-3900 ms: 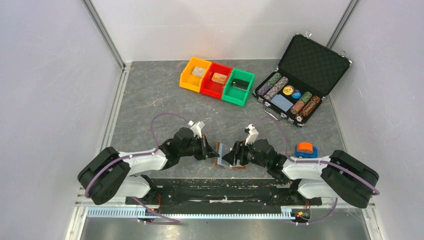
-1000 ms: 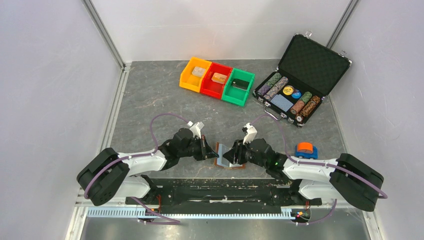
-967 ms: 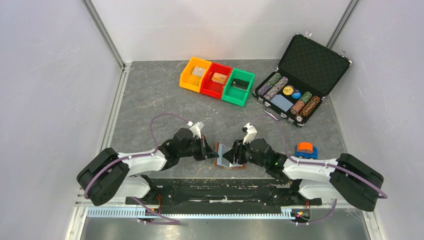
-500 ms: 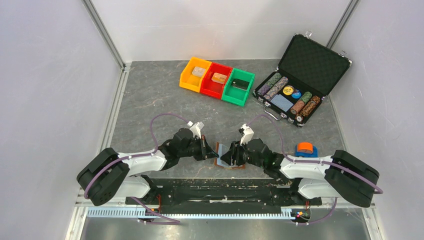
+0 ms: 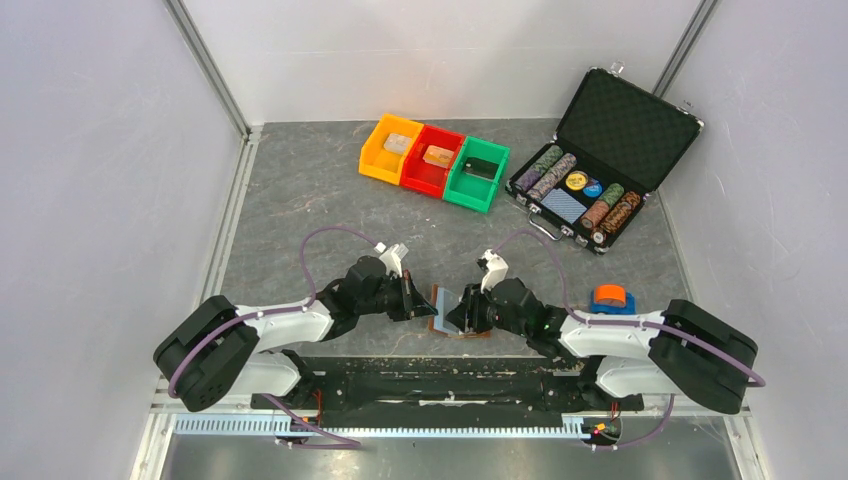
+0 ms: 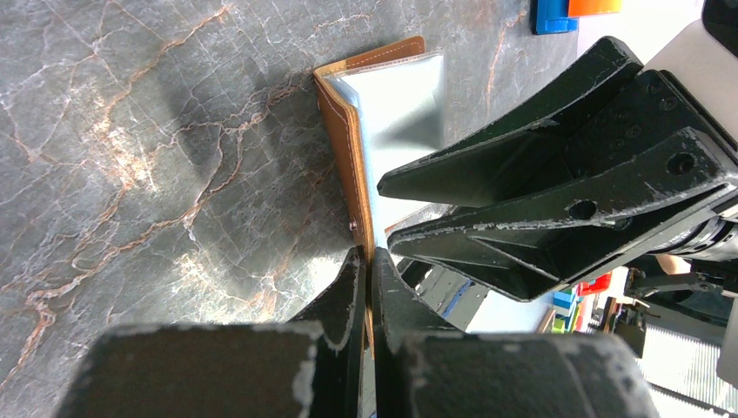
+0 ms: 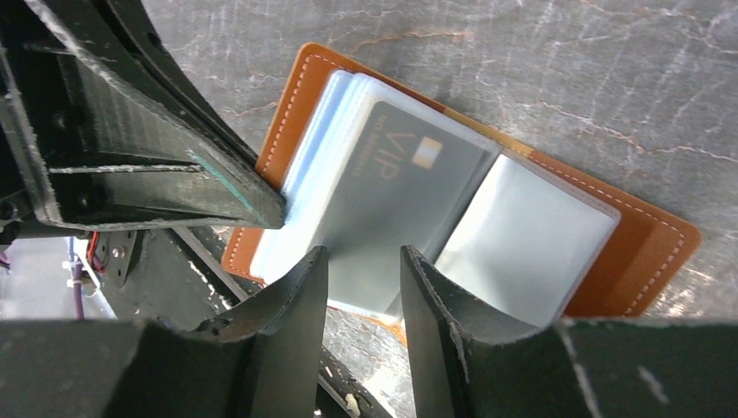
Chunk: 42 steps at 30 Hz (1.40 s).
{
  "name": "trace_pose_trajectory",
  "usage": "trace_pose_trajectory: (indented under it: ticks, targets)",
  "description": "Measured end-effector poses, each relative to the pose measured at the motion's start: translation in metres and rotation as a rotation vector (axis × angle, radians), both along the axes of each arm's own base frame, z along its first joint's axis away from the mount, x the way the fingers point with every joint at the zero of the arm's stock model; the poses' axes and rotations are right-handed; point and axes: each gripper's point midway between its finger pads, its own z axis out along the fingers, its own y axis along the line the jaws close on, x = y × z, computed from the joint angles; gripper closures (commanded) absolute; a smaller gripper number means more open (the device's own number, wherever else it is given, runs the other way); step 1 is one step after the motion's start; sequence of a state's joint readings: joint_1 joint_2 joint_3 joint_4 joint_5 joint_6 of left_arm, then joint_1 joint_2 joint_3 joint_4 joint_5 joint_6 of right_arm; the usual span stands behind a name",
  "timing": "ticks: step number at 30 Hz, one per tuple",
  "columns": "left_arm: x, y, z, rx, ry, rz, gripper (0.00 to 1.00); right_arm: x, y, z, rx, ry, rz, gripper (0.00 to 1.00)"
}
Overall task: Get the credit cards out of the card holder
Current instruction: Remove the credit card from the card holder.
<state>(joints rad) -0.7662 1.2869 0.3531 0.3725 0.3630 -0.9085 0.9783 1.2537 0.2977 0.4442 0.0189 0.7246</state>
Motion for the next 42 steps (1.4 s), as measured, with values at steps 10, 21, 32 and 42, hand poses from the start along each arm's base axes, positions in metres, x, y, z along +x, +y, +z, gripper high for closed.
trace_pose_trajectory:
  ticks: [10,21,32,42]
  targets:
    - [0.0,0.0,0.001,-0.001,-0.001,0.0,0.98,0.001,-0.004,0.008,0.006,-0.012,-0.014,0.5]
    - [0.0,0.0,0.001,-0.003,-0.003,0.0,0.98,-0.008,0.007,0.009,0.021,0.006,0.024,0.46]
    - [0.0,0.0,0.001,-0.003,-0.003,0.0,0.98,-0.006,0.005,0.004,0.001,0.011,0.011,0.58]
    - [0.0,0.0,0.001,-0.003,-0.003,0.0,0.98,-0.001,-0.006,0.004,-0.036,-0.005,-0.031,0.59]
